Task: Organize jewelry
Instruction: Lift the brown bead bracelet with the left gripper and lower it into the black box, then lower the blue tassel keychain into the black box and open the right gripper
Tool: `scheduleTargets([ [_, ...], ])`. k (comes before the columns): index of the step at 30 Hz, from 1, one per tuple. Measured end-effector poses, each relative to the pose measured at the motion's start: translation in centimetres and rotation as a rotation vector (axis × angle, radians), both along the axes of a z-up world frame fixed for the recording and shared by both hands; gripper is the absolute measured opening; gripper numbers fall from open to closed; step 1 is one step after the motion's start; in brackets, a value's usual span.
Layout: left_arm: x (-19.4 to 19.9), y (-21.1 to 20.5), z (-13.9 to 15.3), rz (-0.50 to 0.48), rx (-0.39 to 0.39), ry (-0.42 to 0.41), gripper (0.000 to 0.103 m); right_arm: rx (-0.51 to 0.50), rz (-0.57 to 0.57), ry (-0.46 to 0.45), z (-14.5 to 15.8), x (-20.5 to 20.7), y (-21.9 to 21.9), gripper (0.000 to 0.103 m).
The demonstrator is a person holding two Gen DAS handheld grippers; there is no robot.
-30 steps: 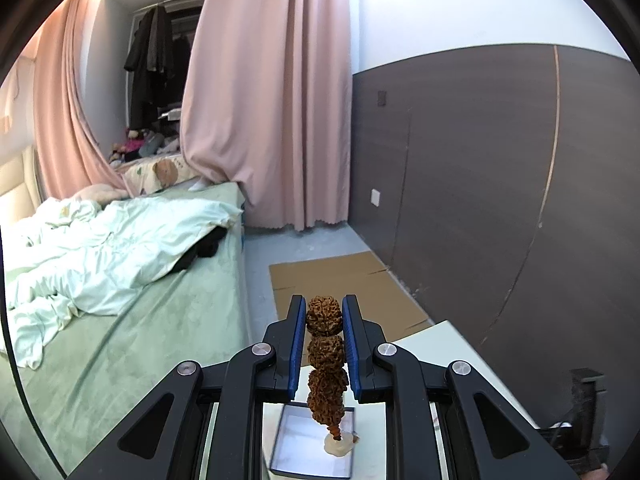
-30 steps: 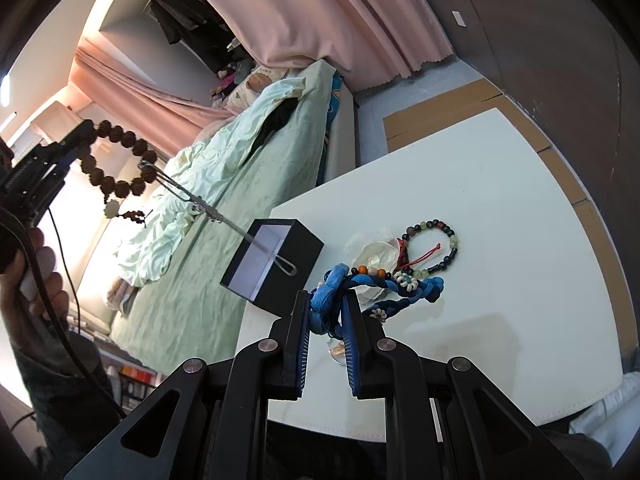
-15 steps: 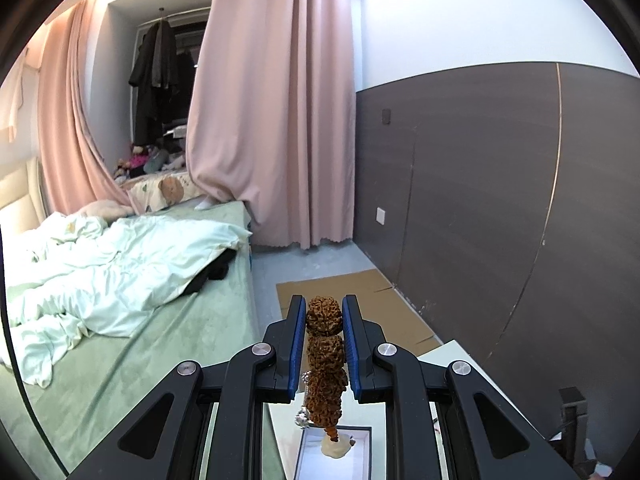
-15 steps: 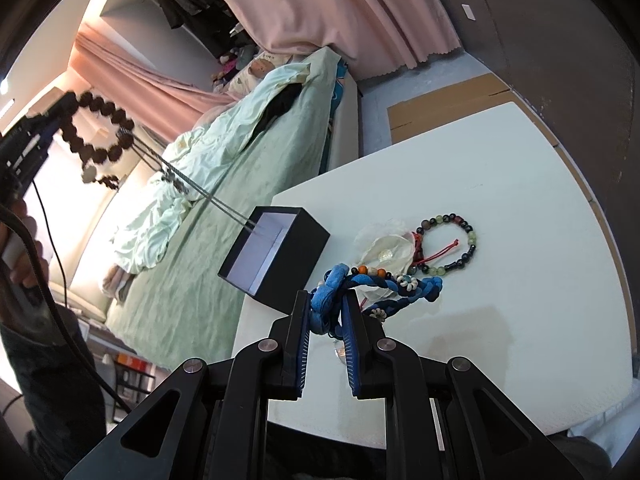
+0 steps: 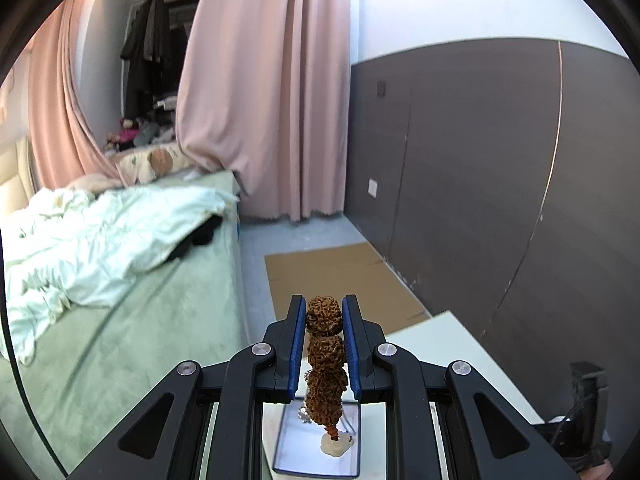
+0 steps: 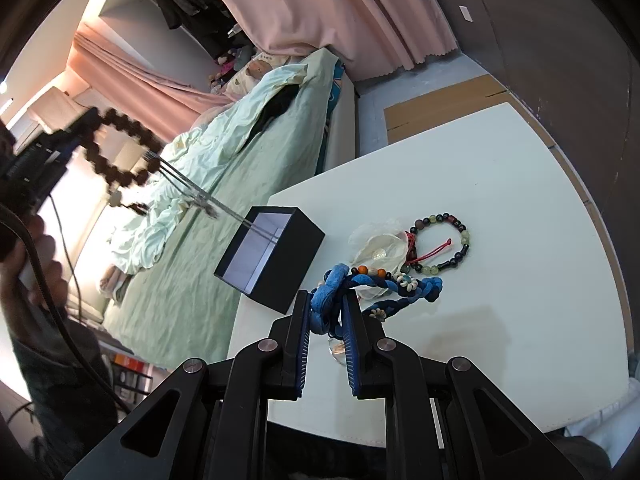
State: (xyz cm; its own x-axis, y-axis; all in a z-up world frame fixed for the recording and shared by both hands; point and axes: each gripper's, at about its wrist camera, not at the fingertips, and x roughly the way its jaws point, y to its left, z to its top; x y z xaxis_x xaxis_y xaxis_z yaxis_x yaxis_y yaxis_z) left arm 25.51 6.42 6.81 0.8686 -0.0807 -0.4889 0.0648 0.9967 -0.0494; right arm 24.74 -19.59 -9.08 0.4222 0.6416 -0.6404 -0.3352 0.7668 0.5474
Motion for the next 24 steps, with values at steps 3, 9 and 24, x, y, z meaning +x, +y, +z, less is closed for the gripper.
scheduleTargets([
  [3,0.8,-0.1,-2.3,-0.004,-0.020,0.043,0.020,-0.001,0.002,-0.002,-0.1,0.0,0.1,0.017],
  [9,2.1,0.2,-6.6,-0.011,-0.063,0.125,0.020,0.003,0.008,0.000,0.0,0.2,0.1,0.017],
  [24,0.0,5.6,-9.4,0.039,-0.211,0.113,0.065,-0.053,0.153,-0.018,1.4,3.6,7.4,0.017],
])
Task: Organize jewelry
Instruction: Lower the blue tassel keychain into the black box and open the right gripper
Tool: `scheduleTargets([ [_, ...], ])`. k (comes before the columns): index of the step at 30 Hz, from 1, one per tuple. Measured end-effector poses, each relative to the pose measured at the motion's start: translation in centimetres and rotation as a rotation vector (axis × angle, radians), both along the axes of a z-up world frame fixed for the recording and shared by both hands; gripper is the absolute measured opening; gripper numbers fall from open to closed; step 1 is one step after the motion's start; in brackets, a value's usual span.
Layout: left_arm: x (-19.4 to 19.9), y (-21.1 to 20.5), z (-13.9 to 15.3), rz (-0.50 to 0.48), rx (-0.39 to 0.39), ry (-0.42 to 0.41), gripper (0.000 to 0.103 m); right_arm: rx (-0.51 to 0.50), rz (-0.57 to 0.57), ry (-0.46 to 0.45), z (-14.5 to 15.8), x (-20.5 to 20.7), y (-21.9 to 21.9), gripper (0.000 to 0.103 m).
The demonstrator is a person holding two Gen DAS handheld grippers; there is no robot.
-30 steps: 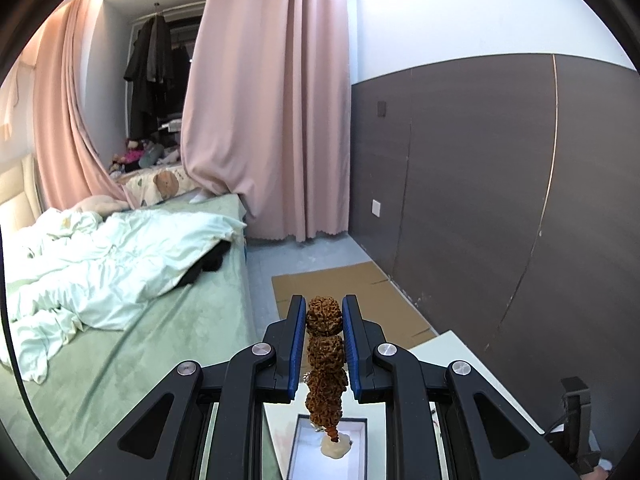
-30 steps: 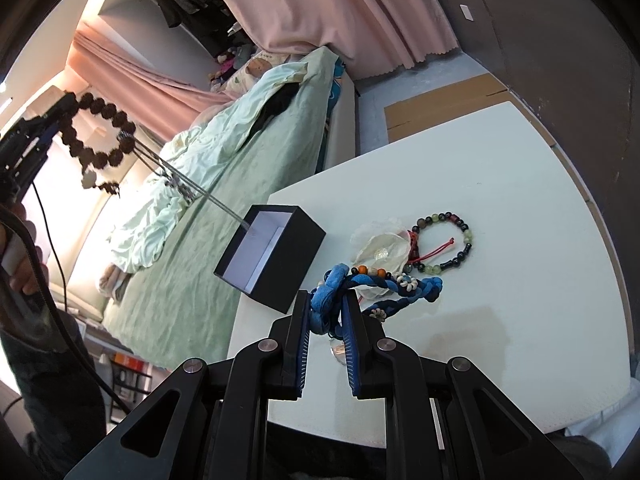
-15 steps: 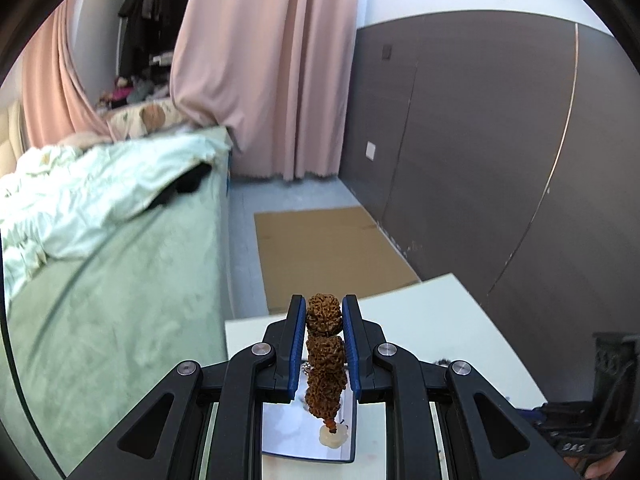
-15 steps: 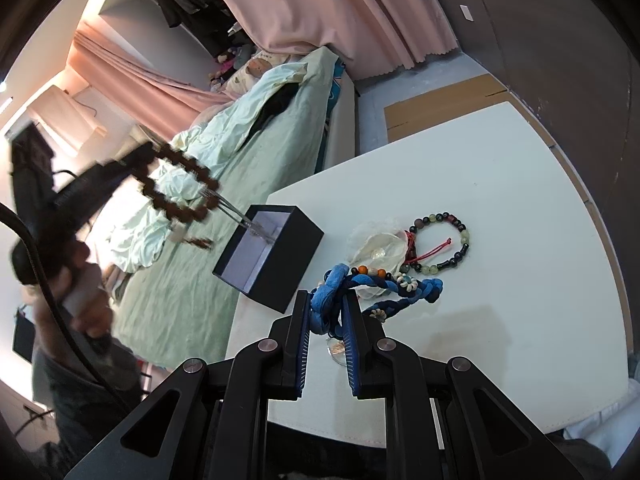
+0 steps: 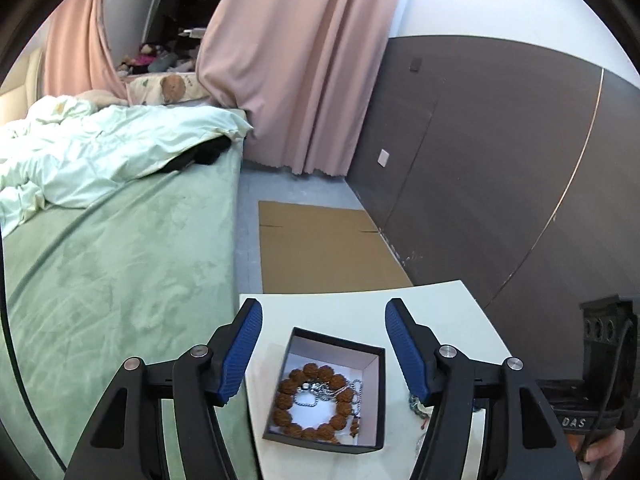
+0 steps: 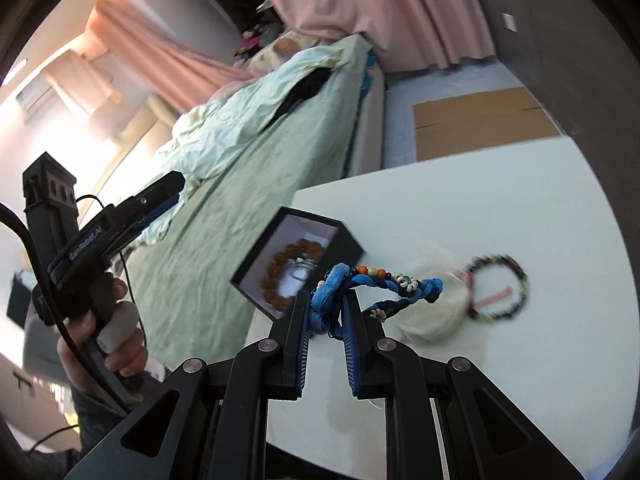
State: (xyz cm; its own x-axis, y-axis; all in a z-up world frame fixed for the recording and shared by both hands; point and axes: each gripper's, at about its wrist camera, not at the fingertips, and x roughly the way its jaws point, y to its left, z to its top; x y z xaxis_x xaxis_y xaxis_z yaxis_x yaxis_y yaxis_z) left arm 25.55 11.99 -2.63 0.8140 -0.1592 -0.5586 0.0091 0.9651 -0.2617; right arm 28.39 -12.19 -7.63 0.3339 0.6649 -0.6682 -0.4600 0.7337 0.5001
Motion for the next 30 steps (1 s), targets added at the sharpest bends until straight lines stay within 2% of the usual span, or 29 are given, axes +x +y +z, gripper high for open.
scheduleTargets([
  [5,-0.6,1.6,-0.4,0.012,0.005,0.011,0.065,-0.019,0.073,-0.006,0.6,1.6,4.2,0.017],
  [9,-1.0,3.5,-0.8,0.041,-0.021,0.024,0.066,-0.005,0.109,0.013,0.4,2.6,6.7,0.017],
  [12,-1.2,4.9,-1.0,0.071,-0.053,0.033,0.072,0.001,0.138,0.030,0.1,3.1,8.2,0.019],
  [13,-1.3,5.1,-1.0,0.077,-0.063,0.034,0.077,0.000,0.149,0.047,-0.1,3.3,8.6,0.029],
  [14,-1.4,5.3,-1.0,0.081,-0.074,0.032,0.081,-0.001,0.150,0.070,-0.3,3.6,8.8,0.048],
  [15,-1.5,5.4,-0.9,0.081,-0.083,0.028,0.083,0.000,0.142,0.074,-0.4,3.7,8.8,0.058],
  [16,-1.6,5.4,-0.7,0.078,-0.086,0.024,0.088,0.013,0.124,0.067,-0.3,3.7,8.4,0.069],
  [17,-1.6,5.3,-0.6,0.076,-0.084,0.020,0.093,0.024,0.116,0.061,-0.2,3.6,8.0,0.073],
  [20,-1.8,4.8,-0.3,0.070,-0.071,0.004,0.098,0.044,0.080,0.061,0.3,3.5,6.2,0.074],
  [24,-1.5,3.8,-0.1,0.053,-0.061,0.014,0.098,0.036,0.006,0.044,0.9,2.9,2.4,0.074],
  [30,-1.5,1.1,0.4,0.011,-0.012,0.029,0.098,0.025,-0.045,0.028,1.9,2.5,-2.5,0.074],
])
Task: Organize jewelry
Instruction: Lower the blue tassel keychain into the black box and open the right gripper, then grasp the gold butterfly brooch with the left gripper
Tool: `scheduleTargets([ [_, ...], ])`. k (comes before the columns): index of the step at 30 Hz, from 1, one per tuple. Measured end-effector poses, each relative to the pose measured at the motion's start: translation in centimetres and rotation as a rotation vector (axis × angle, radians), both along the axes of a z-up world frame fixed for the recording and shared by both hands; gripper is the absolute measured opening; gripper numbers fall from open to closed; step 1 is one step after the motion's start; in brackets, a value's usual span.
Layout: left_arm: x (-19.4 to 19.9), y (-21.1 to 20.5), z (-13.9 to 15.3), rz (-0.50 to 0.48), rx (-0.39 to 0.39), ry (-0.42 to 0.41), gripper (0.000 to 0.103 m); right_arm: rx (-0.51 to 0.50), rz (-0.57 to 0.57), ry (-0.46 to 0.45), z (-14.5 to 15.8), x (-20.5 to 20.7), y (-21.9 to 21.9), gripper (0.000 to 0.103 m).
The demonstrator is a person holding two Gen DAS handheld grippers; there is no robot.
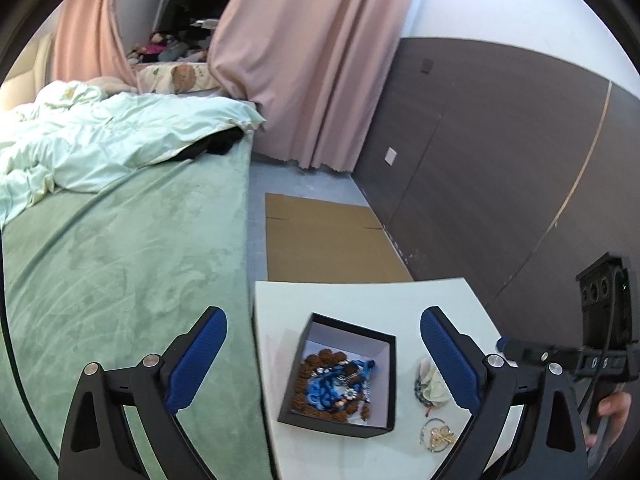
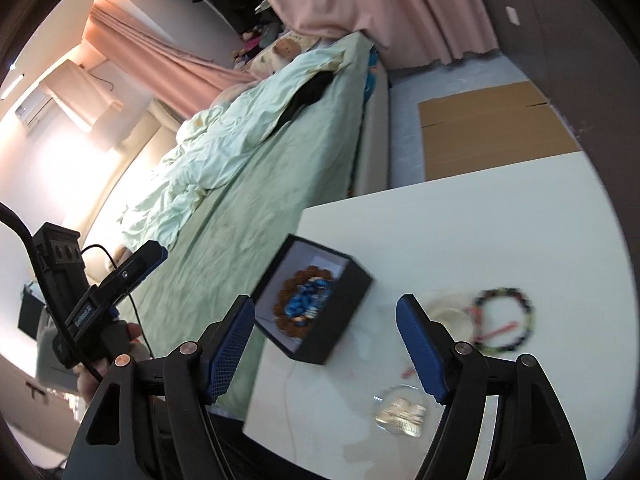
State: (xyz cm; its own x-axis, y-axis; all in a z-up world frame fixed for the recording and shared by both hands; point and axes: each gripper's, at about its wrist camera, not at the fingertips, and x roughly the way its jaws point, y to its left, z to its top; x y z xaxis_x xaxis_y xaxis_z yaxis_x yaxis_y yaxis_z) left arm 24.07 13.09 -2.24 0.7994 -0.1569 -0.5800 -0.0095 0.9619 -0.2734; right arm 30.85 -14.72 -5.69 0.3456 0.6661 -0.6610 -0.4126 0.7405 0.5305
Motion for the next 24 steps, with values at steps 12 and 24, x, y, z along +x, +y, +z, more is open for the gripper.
scheduleTargets([
  [12,0.1,-7.7,-1.1,-0.114,0.103,0.069,0.098,-0.034,-0.061,0.052,-1.8,-0.5,-6.8,0.074],
  [24,-1.5,-14.0,-4.2,-0.183,0.132,0.164,0.098,-0.018,-0.086,0.055,-2.0,-1.7,-10.8,0.074],
])
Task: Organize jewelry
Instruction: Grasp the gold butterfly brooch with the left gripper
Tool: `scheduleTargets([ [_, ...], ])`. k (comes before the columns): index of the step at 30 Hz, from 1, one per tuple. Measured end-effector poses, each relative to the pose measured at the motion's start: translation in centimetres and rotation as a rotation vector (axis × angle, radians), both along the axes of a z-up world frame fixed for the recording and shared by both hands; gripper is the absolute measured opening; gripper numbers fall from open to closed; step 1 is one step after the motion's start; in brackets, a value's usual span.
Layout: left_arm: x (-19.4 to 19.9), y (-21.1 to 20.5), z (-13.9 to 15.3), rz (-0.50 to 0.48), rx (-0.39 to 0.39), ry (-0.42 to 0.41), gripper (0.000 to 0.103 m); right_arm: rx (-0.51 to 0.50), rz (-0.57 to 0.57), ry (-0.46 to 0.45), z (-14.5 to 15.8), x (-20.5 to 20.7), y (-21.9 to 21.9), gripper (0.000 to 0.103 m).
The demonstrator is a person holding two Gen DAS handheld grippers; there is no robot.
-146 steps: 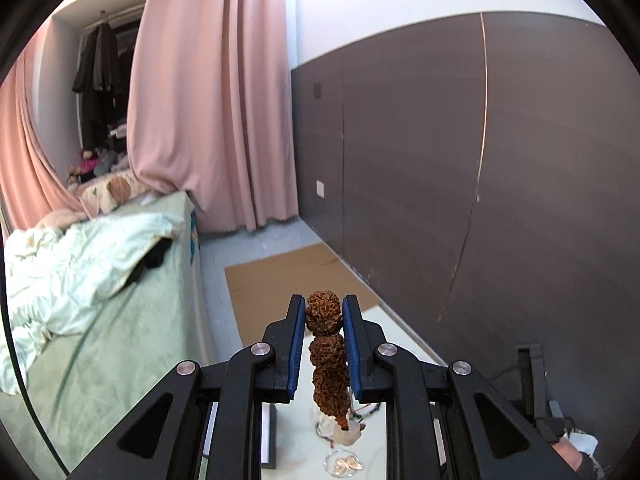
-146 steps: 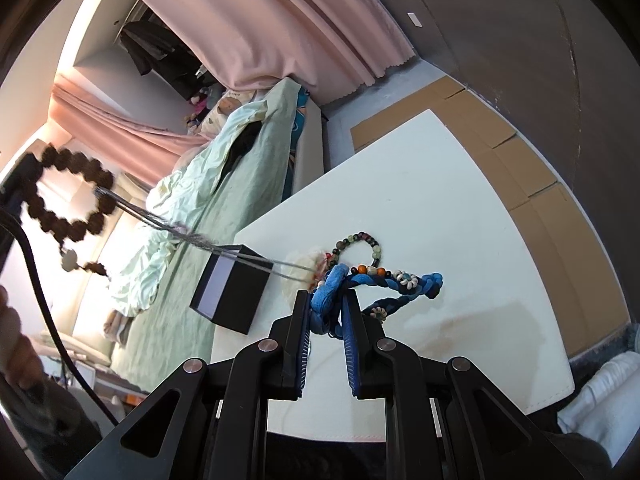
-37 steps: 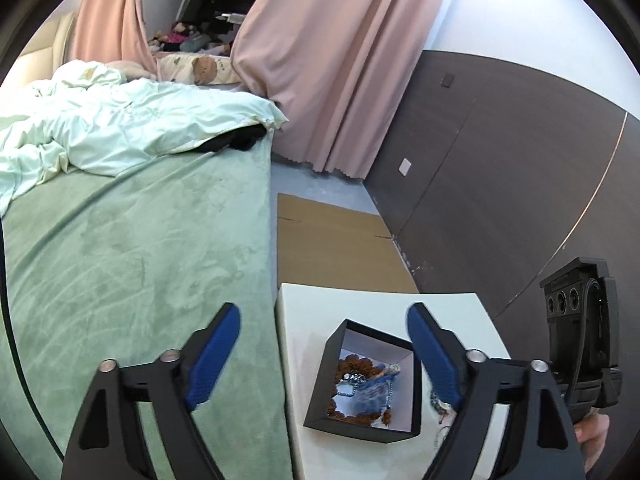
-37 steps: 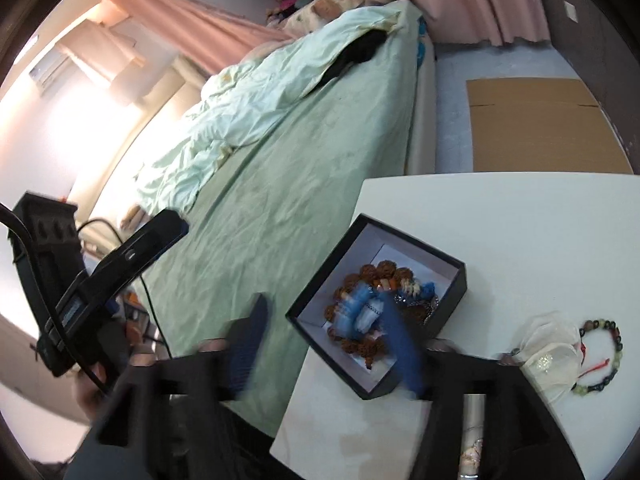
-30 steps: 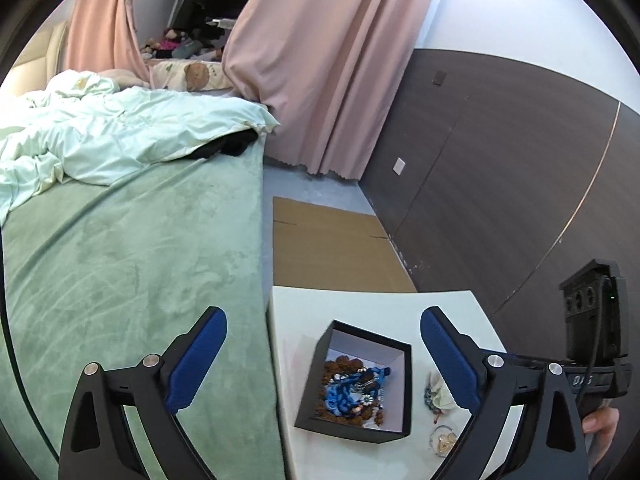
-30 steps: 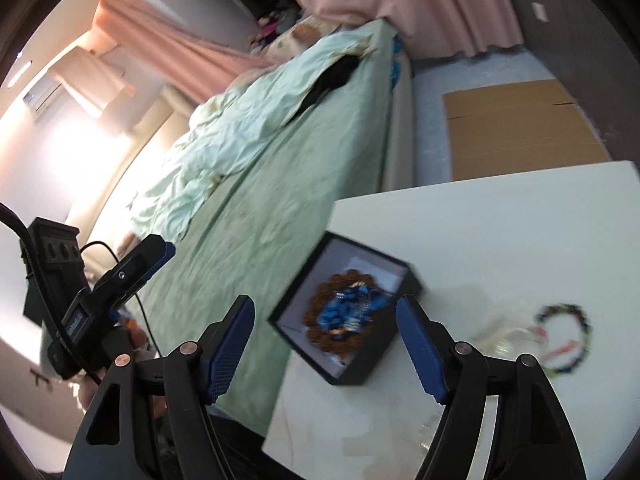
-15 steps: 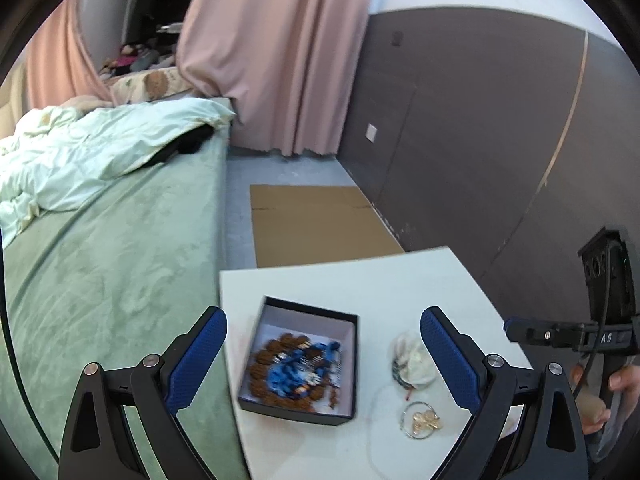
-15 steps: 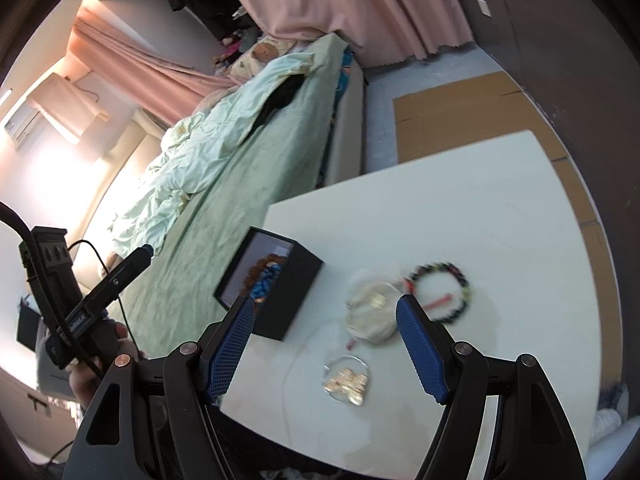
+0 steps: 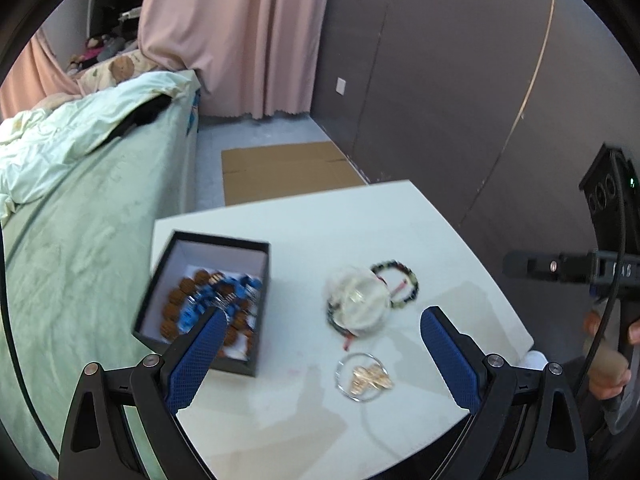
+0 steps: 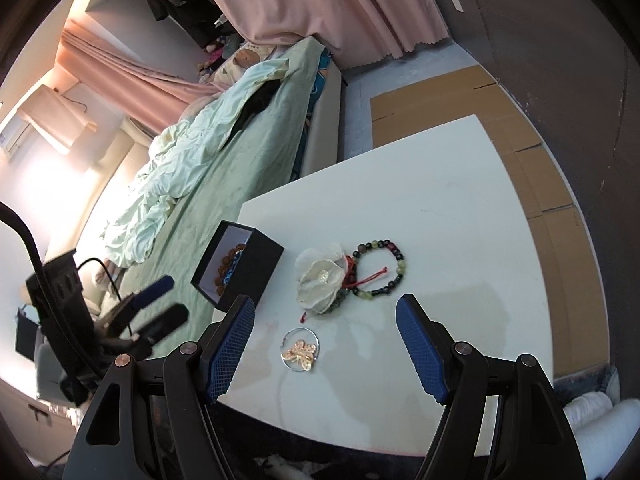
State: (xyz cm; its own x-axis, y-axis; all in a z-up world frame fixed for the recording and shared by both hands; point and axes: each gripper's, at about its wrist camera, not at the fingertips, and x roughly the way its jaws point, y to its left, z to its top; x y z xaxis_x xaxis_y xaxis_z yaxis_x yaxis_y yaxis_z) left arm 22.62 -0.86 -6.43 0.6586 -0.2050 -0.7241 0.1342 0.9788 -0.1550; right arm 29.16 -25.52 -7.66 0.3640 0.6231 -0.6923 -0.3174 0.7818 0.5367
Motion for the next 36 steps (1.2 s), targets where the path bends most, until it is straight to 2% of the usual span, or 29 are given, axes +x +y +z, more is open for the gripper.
scheduleTargets([
  [4,-0.4,-1.6,-1.4,-0.011,-0.003,0.034,0.097,0.004,-0.019,0.010,-0.3,-0.1,-1.1,0.074],
  [11,-1.0,-4.1,-4.7,-0.027,0.006,0.110,0.072,-0.013,-0.043,0.045,-1.3,0.0,-2.6,0.074],
  [17,-1.1,-5.1,-6.8,-0.033,0.012,0.143,0.057,-0.015,-0.048,0.059,-1.8,-0.1,-3.3,0.074],
  [26,-0.7,-6.3,-8.3,-0.073,0.032,0.158,0.057,-0.017,-0.042,0.065,-2.0,-0.3,-3.5,0.074],
  [30,-0.1,-6.8,-9.0,-0.082,0.078,0.156,0.057,-0.018,-0.041,0.057,-1.9,-0.3,-3.5,0.074],
  [36,0.7,-6.8,-10.0,-0.083,0.098,0.164,0.057,-0.026,-0.038,0.061,-1.9,-0.3,-3.2,0.074],
])
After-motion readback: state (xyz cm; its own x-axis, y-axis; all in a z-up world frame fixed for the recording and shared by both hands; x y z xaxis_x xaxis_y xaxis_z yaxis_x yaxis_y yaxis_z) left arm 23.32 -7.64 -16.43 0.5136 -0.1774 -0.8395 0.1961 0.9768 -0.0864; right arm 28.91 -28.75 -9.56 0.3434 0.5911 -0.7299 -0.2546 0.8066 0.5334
